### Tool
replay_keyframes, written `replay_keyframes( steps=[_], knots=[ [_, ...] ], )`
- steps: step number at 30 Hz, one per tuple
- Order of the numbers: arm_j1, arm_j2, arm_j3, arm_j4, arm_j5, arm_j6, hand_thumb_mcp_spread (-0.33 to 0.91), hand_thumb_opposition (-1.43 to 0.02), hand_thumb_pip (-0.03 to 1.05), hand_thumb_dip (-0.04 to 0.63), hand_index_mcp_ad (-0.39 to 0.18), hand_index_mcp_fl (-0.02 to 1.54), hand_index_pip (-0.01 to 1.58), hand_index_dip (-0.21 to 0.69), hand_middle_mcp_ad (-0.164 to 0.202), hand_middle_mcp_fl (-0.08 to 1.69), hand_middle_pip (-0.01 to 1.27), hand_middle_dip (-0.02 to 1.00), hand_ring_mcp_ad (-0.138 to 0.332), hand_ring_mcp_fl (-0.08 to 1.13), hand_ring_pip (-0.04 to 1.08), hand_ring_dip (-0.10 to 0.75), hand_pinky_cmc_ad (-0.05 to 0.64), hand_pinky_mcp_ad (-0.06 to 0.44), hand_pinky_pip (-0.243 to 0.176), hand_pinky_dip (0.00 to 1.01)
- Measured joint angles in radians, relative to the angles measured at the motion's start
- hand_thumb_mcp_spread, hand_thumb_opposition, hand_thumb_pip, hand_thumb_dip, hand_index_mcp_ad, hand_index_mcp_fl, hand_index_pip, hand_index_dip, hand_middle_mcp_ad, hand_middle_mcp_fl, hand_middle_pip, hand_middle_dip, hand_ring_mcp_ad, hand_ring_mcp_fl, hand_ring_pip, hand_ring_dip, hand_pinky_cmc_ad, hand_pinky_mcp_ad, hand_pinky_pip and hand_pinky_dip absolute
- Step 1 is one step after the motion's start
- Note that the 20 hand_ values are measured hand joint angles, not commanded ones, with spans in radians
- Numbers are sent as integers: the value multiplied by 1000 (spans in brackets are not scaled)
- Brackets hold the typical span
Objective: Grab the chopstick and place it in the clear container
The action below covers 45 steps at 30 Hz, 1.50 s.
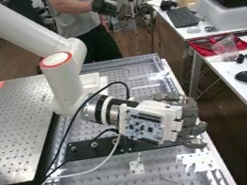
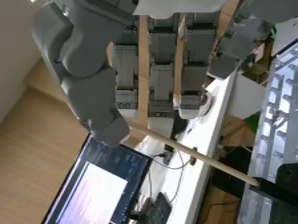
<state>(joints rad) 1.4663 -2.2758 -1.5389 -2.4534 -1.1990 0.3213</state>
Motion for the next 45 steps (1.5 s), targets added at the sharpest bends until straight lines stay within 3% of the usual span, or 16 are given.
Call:
replay_keyframes(
  steps=[10,22,45],
  knots=[
    [-1,4,-6,1,-6,2,564,-845,658,278,-75,155,1499,28,75,506,897,717,98,468,201,532,407,201,42,201],
    [0,7,-14,3,10,2,553,-840,677,278,-79,152,1511,24,75,490,904,709,98,463,201,532,403,199,44,213],
    [3,4,-7,6,25,-13,553,-848,620,278,-75,346,1536,0,75,602,911,709,99,545,211,532,410,202,44,211]
  ],
)
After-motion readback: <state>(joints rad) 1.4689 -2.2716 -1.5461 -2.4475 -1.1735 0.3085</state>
